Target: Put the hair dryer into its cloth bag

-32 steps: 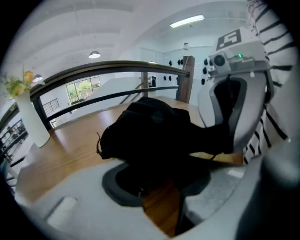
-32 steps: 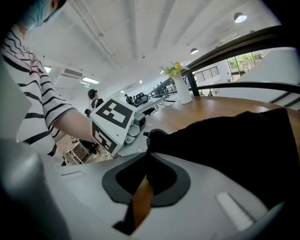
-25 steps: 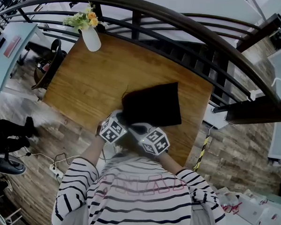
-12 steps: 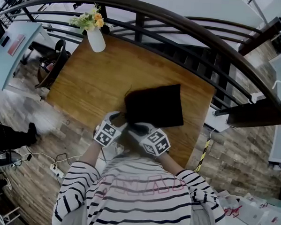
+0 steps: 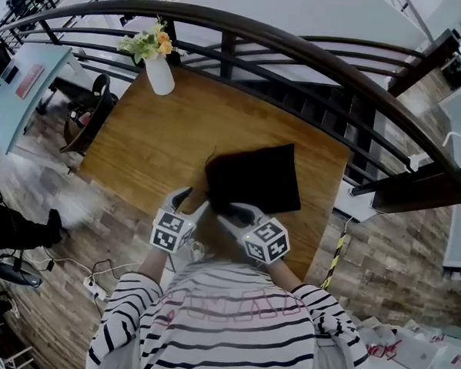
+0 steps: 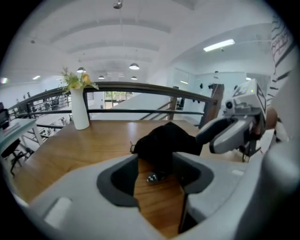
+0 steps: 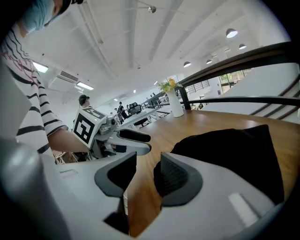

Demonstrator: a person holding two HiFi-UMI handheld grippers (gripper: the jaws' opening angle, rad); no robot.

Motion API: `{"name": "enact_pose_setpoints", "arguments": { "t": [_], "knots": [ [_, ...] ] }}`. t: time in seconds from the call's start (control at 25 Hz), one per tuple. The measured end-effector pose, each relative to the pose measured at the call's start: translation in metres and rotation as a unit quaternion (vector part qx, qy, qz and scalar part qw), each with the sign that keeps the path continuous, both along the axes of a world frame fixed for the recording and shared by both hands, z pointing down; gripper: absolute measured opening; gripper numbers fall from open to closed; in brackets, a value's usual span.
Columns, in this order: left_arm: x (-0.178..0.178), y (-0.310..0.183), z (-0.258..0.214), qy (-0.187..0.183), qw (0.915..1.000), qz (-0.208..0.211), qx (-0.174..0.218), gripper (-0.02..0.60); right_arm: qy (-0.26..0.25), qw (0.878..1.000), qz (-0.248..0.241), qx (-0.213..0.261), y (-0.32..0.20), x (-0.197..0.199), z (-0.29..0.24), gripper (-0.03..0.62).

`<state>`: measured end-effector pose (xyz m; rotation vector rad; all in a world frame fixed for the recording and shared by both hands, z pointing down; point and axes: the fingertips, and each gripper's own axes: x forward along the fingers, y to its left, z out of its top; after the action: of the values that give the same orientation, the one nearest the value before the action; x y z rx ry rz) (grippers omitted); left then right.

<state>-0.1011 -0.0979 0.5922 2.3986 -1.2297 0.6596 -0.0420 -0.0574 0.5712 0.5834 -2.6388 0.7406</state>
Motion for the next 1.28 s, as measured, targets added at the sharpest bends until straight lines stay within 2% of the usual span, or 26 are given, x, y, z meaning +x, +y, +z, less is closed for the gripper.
{"name": "enact_pose_setpoints", "arguments": {
  "t": [0.2, 0.36, 0.6, 0.8, 1.08, 1.28],
  "knots": [
    [-0.003, -0.001, -0.036, 0.040, 0.9980, -0.043, 0.024, 0.222, -0.021, 0.998, 0.054, 0.028, -0.014, 0.024, -0.027, 0.100],
    [-0.005, 0.003, -0.059, 0.054, 0.9965, -0.049, 0.040, 0.212, -0.035, 0.993, 0.095, 0.053, -0.025, 0.043, -0.048, 0.002],
    [-0.006, 0.011, -0.086, 0.062, 0.9948, -0.052, 0.062, 0.151, -0.049, 0.989, 0.116, 0.083, -0.031, 0.059, -0.076, 0.000],
    [-0.001, 0.018, -0.102, 0.078, 0.9923, -0.056, 0.079, 0.102, -0.067, 0.987, 0.115, 0.087, -0.029, 0.063, -0.091, 0.000],
    [-0.006, 0.033, -0.112, 0.079, 0.9897, -0.075, 0.092, 0.002, -0.078, 0.987, 0.109, 0.092, -0.016, 0.068, -0.105, 0.000],
    [-0.008, 0.040, -0.110, 0.076, 0.9900, -0.080, 0.088, 0.002, -0.071, 0.987, 0.109, 0.093, -0.008, 0.071, -0.106, 0.000]
  ]
}}
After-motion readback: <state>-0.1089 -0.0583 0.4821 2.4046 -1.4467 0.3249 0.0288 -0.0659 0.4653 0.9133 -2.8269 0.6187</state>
